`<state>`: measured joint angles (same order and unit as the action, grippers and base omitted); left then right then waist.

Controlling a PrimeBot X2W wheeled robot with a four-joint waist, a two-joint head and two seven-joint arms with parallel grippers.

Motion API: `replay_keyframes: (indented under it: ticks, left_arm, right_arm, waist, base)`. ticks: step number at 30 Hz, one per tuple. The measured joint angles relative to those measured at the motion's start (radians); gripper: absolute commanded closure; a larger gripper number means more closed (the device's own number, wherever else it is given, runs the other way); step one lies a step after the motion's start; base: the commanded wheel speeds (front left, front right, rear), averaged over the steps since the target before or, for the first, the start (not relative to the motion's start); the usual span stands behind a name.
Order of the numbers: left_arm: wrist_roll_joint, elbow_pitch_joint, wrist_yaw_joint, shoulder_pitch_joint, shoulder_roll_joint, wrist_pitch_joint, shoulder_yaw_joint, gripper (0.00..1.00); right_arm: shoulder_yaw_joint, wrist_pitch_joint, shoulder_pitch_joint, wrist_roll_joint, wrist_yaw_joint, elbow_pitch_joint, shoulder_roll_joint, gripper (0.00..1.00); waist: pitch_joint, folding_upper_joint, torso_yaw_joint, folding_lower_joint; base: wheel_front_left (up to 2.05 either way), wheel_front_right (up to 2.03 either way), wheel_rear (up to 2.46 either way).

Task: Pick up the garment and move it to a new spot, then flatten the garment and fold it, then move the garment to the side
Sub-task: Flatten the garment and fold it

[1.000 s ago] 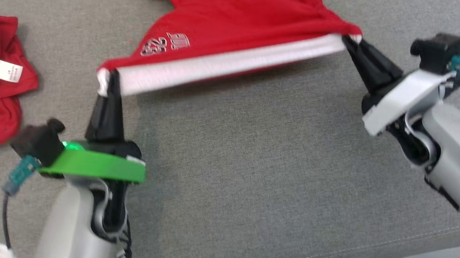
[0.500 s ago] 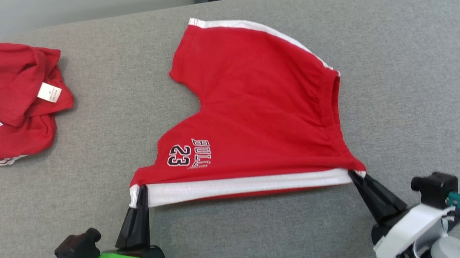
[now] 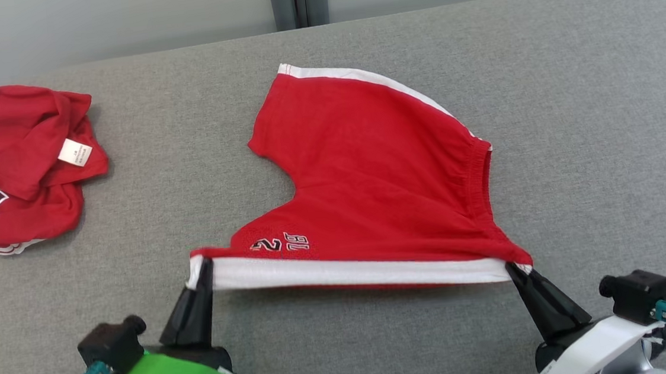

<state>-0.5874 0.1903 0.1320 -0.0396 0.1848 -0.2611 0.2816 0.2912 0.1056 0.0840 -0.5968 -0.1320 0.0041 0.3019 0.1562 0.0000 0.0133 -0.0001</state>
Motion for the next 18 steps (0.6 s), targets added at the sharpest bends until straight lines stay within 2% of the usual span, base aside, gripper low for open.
replay_keyframes:
  ticks: [9, 18]
  left_arm:
    - [0.014, 0.062, 0.0, -0.345, 0.112, 0.046, 0.095, 1.0]
    - [-0.04, 0.268, 0.0, -0.721, 0.184, 0.103, 0.232, 1.0]
  right_arm:
    - [-0.014, -0.035, -0.207, 0.03, 0.0, 0.058, -0.042, 1.0]
    - [-0.021, -0.022, -0.45, 0.044, 0.0, 0.201, -0.135, 1.0]
  waist:
    - [0.062, 0.0, -0.026, 0.0]
    - [0.179, 0.0, -0.081, 0.0]
  base:
    - [0.0, 0.0, 0.0]
    - [0.0, 0.0, 0.0]
